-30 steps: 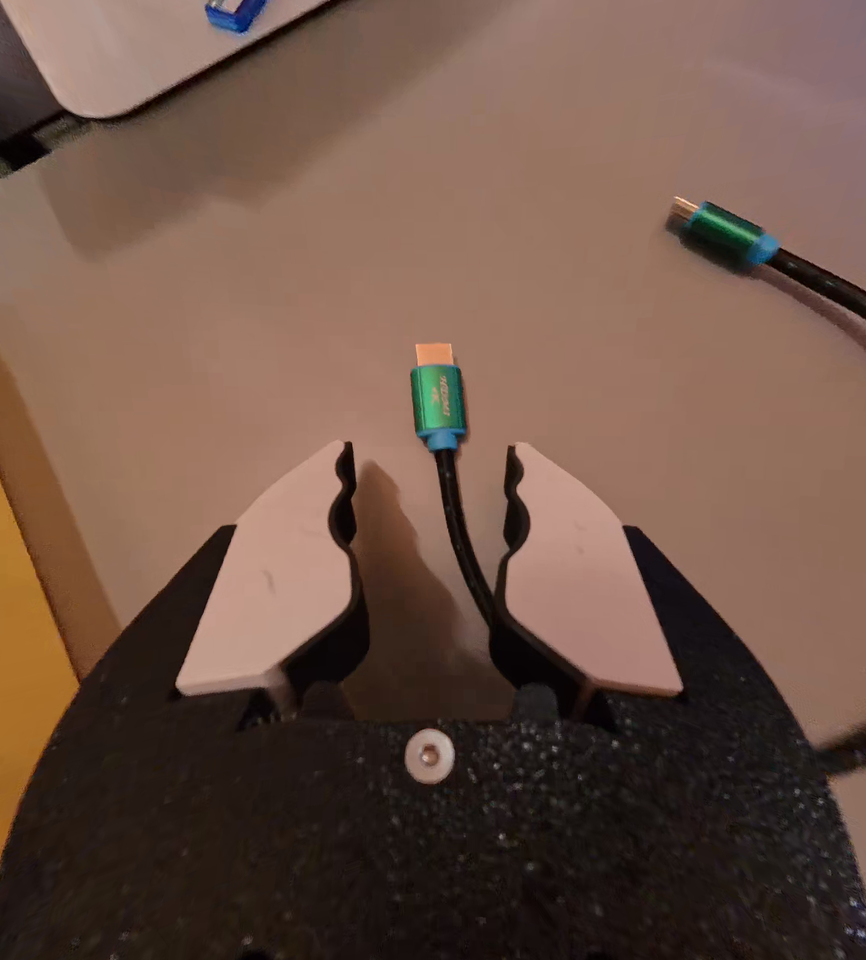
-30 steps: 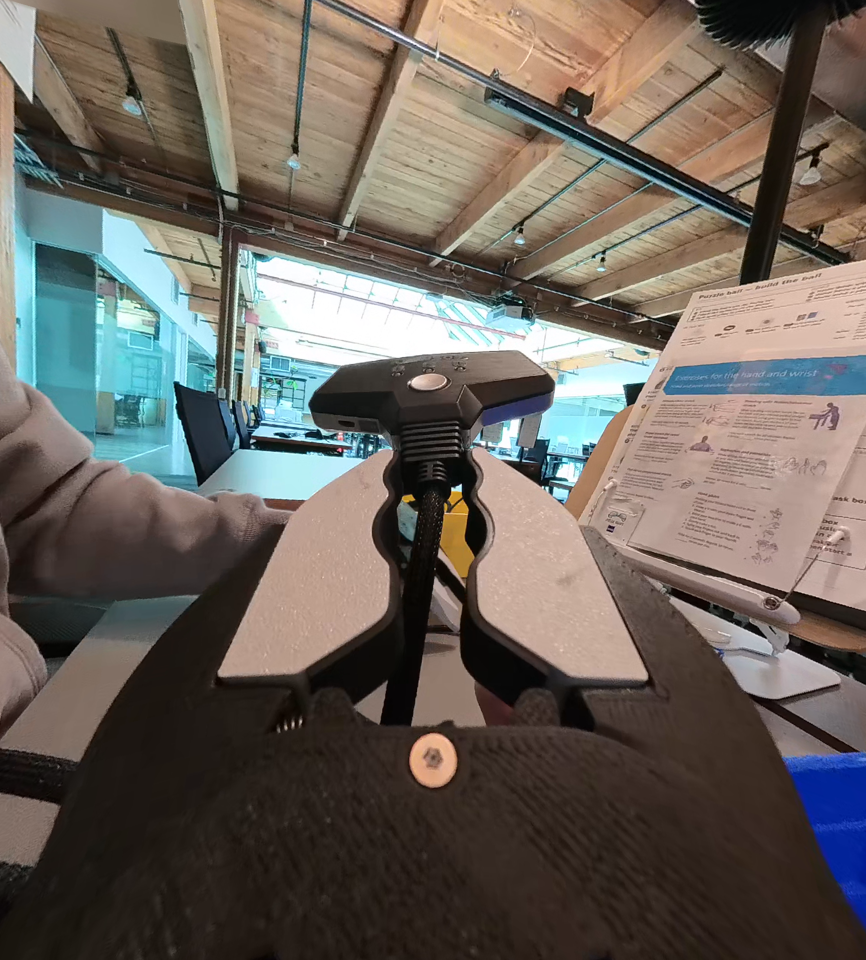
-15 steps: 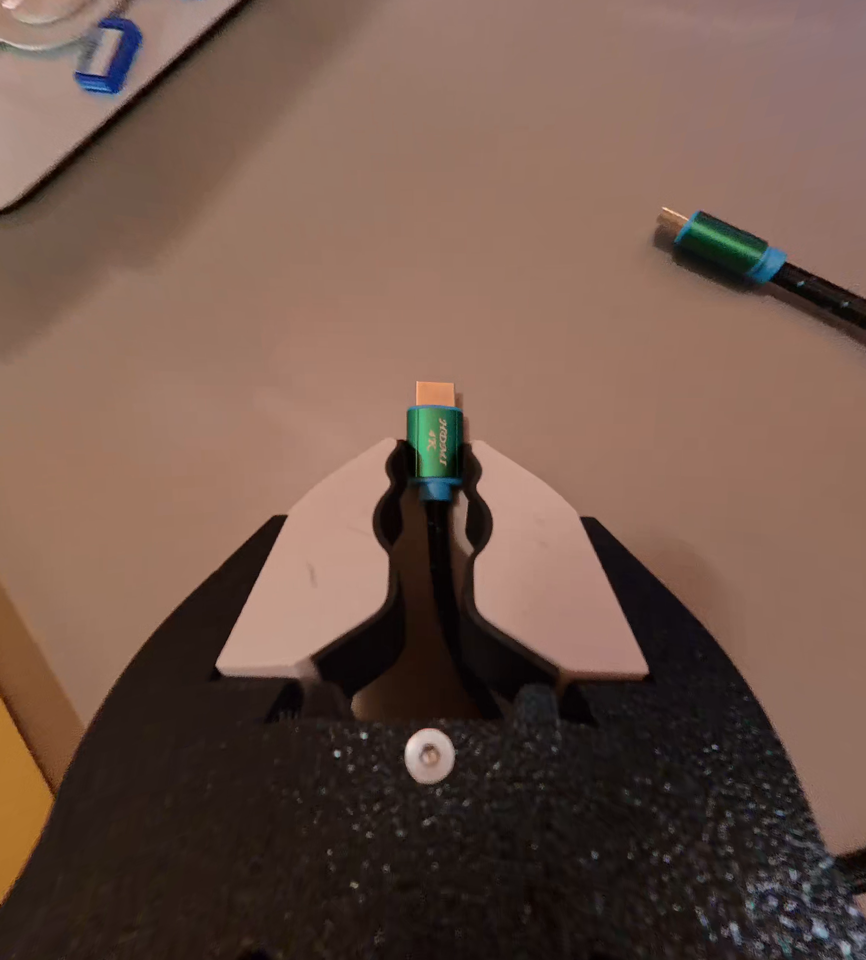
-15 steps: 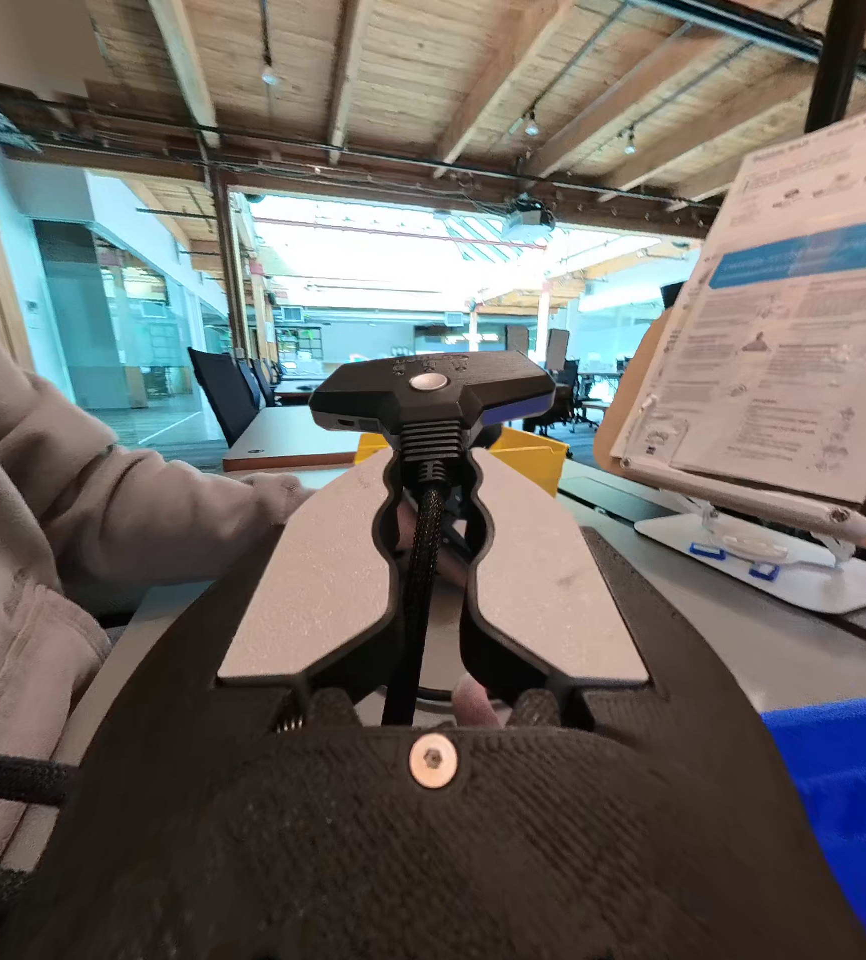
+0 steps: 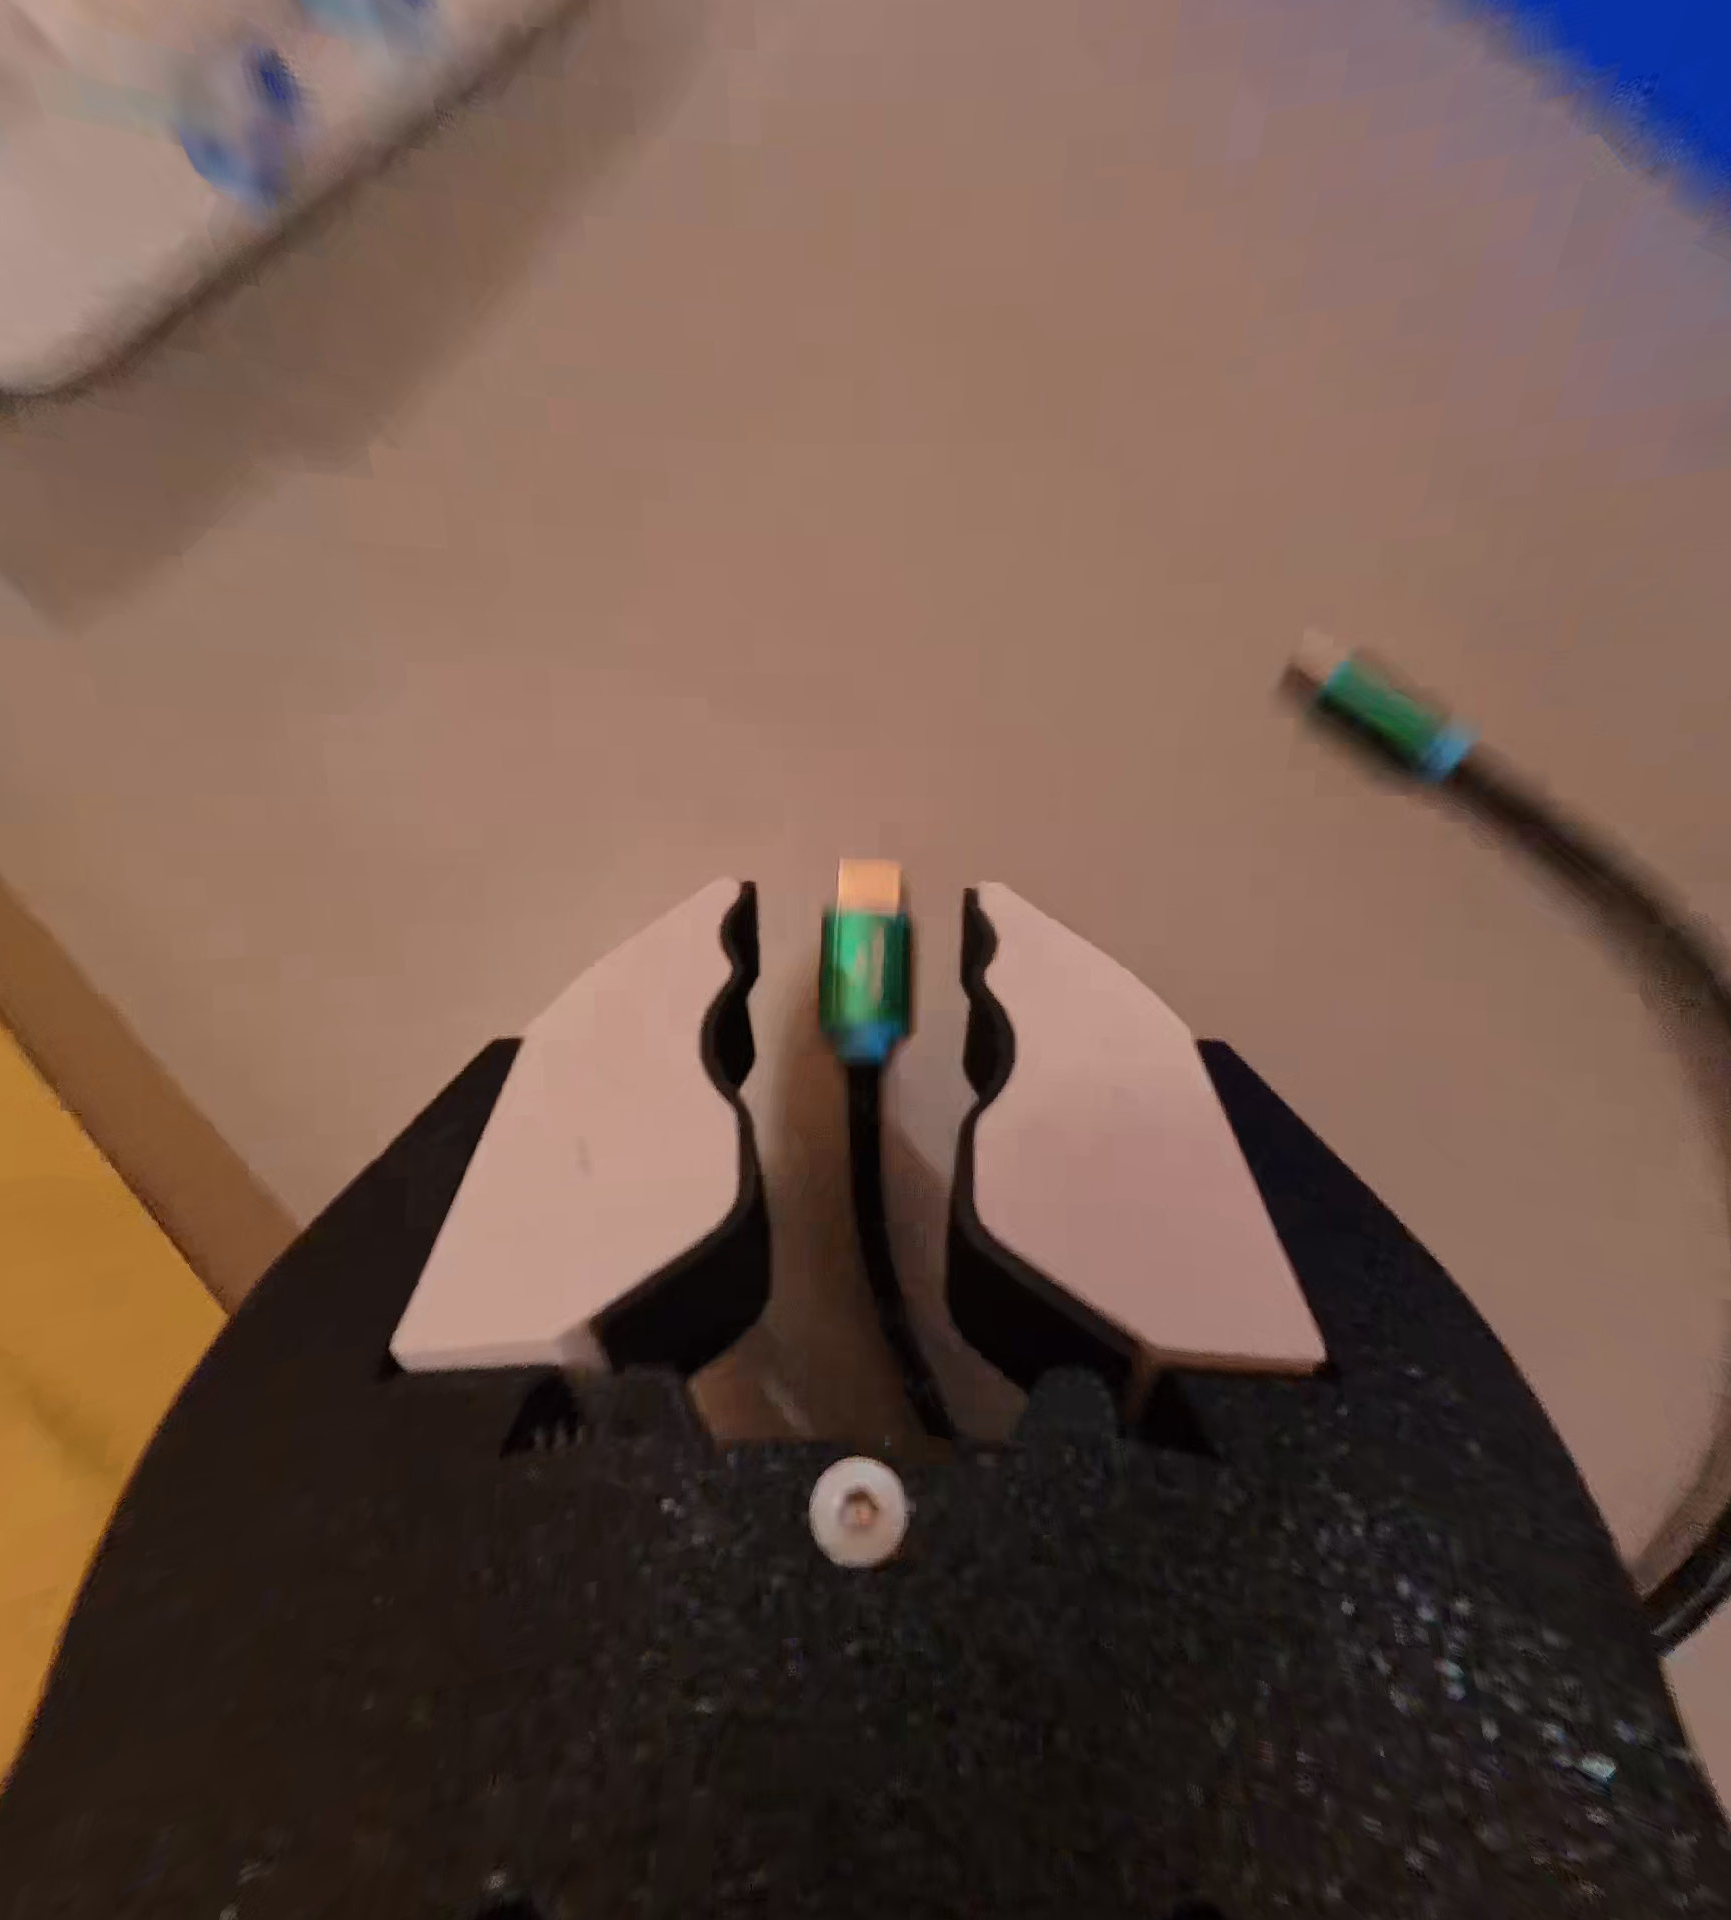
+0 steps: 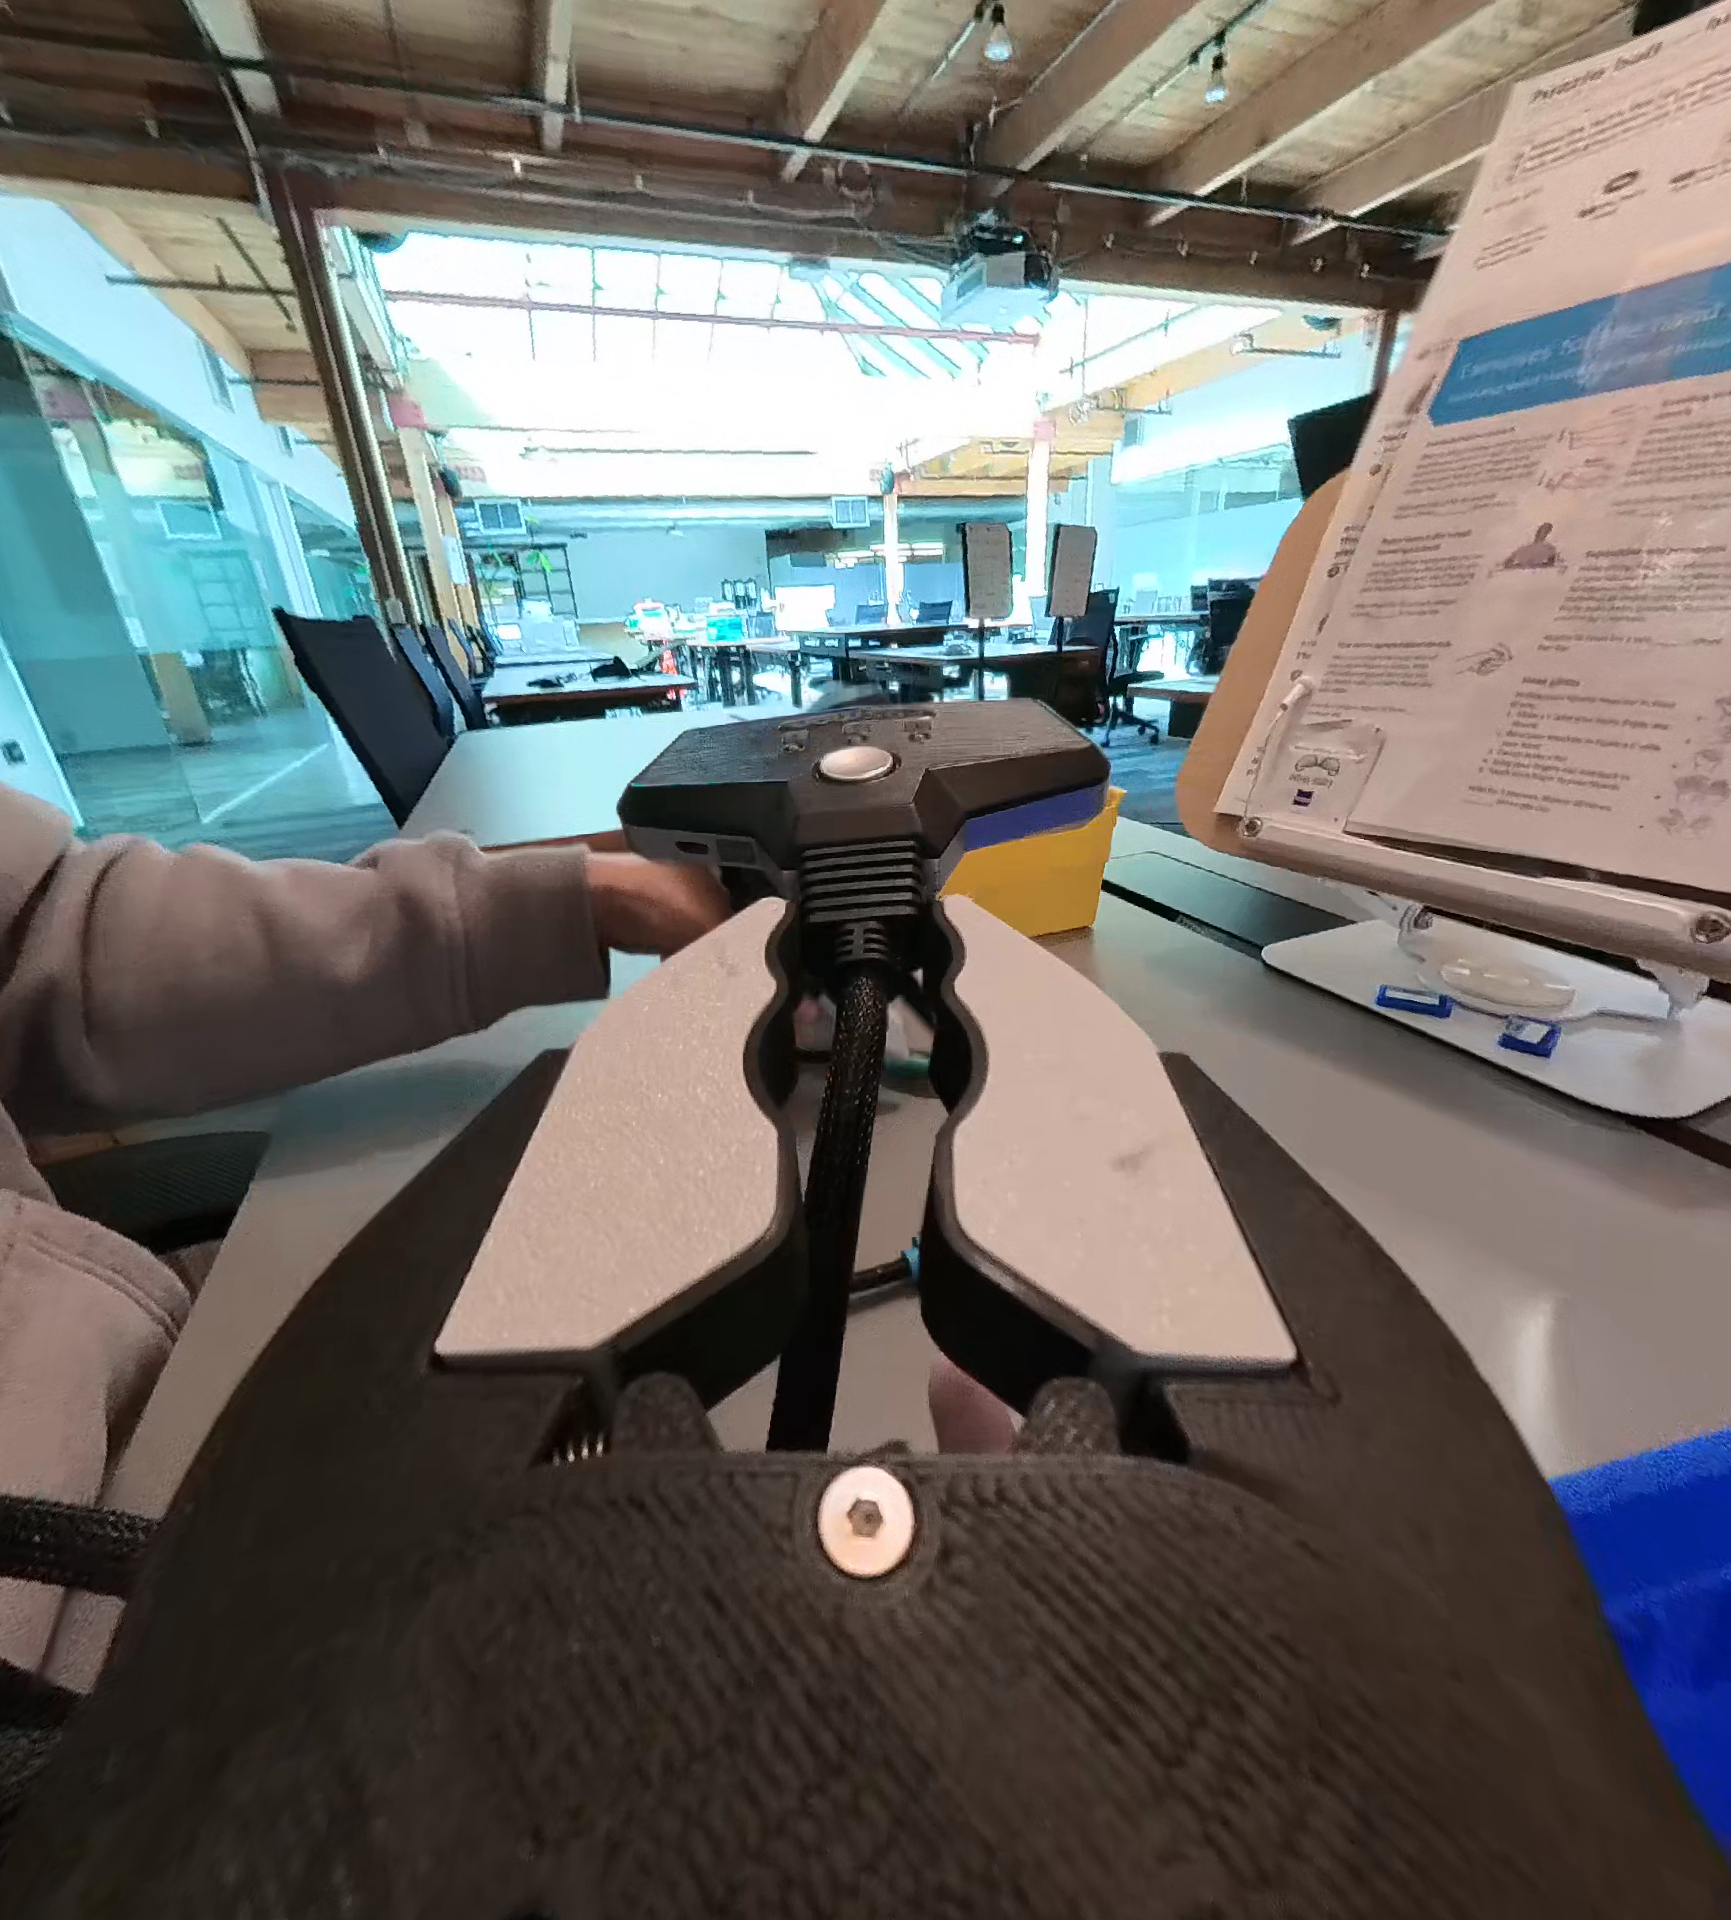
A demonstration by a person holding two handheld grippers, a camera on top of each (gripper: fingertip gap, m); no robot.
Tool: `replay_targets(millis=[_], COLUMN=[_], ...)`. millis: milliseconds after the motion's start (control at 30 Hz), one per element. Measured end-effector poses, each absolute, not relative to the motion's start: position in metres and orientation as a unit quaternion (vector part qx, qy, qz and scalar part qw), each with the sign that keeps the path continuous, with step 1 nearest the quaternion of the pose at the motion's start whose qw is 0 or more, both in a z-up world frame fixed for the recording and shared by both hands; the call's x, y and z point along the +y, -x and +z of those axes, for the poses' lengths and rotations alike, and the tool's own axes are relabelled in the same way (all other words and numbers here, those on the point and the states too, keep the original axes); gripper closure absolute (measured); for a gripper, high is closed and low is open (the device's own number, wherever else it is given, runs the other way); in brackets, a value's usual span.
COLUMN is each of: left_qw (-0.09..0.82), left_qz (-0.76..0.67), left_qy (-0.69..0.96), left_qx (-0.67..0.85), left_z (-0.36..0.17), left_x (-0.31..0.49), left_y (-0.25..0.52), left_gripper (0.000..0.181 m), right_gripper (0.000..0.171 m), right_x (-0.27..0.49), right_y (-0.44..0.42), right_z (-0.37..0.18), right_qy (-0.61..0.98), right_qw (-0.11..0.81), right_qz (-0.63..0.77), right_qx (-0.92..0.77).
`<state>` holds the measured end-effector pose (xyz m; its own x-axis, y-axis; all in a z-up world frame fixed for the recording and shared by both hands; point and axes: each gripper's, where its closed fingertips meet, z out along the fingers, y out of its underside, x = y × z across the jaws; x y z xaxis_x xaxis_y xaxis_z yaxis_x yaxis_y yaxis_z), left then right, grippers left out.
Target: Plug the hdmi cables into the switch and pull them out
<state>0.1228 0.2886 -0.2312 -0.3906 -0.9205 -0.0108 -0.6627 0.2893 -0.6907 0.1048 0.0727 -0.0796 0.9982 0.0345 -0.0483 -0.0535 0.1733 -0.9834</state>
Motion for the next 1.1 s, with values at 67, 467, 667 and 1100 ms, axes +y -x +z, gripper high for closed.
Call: replay_targets(millis=[67, 467, 667, 1100], left_qw=[0.226, -0.244, -0.318, -0.331], left_qz=[-0.419, -0.653, -0.687, -0.694], left_qy=[0.502, 0.413, 0.466, 0.503], left_qx=[0.722, 0.586, 0.459, 0.394], left_z=[-0.180, -0.080, -0.089, -0.095], left_x=[0.262, 0.095, 0.089, 0.091], left_y=[-0.128, -0.076, -0.078, -0.073], left_gripper=[0.128, 0.159, 0.158, 0.158], right_gripper=[0.150, 0.150, 0.149, 0.149], right_x=[0.075, 0.094, 0.086, 0.086], right_y=[-0.099, -0.079, -0.079, -0.071], right_z=[-0.079, -0.083, -0.089, -0.089], right_qy=[0.646, 0.639, 0.619, 0.606], right_qw=[0.764, 0.755, 0.768, 0.786], right_qz=[0.010, -0.112, -0.103, -0.035], right_qx=[-0.010, -0.094, -0.129, -0.120])
